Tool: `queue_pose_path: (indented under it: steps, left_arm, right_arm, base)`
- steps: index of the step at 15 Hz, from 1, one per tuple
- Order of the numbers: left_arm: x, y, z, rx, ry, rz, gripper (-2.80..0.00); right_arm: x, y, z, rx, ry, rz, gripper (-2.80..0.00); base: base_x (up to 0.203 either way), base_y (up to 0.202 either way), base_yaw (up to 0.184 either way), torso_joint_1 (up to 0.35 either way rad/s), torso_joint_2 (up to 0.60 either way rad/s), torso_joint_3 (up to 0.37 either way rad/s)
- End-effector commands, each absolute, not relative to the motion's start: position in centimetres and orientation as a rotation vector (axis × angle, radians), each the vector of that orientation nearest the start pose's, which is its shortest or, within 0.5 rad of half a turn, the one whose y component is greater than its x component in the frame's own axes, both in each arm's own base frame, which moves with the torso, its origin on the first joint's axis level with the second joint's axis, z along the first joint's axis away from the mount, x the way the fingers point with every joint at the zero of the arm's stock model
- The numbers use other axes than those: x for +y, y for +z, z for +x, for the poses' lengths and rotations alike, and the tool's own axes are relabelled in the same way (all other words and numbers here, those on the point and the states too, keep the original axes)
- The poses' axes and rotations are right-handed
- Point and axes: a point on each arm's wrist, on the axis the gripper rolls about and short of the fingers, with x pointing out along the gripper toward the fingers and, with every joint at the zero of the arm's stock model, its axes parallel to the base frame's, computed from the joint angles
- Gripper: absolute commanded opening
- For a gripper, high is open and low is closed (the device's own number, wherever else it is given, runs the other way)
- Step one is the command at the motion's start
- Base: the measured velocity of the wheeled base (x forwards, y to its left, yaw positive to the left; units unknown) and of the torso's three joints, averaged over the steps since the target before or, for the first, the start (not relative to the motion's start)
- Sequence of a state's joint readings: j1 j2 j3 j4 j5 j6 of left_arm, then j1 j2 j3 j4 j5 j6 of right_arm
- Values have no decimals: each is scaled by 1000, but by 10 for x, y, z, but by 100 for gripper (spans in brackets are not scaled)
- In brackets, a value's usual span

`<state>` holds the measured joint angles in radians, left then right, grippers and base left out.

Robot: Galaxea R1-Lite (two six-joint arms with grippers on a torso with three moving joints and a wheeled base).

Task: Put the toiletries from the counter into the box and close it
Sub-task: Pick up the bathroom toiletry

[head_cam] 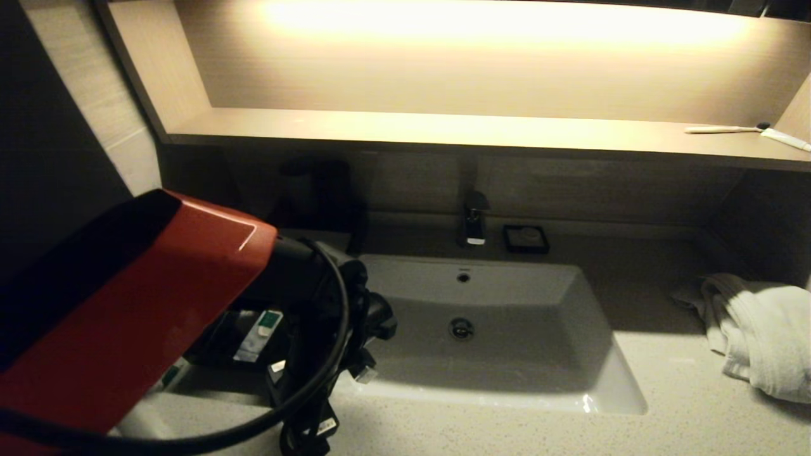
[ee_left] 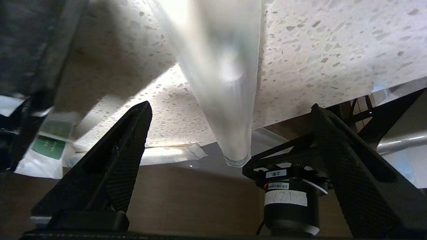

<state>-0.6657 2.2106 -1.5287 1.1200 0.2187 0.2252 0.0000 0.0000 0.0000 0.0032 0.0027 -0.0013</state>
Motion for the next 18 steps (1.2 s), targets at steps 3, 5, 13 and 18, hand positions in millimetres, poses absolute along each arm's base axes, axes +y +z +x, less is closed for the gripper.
queue_pose_path:
  steps: [3, 5, 13, 18]
  left_arm:
    - [-206, 84, 271, 1640, -505, 951, 0]
    - [-206, 83, 271, 1643, -501, 951, 0]
    - [-207, 83, 271, 1643, -501, 951, 0]
    - [-207, 81, 271, 1647, -499, 956, -280]
  right_arm:
    - [0, 75, -23, 3, 3, -2, -280]
    - [0, 75, -23, 3, 3, -2, -280]
    - [0, 75, -23, 2, 3, -2, -280]
    - [0, 75, -23, 3, 3, -2, -280]
  base:
    - [0, 0, 0, 0, 0, 0]
    - [0, 0, 0, 0, 0, 0]
    - [0, 0, 0, 0, 0, 0]
    - [0, 0, 0, 0, 0, 0]
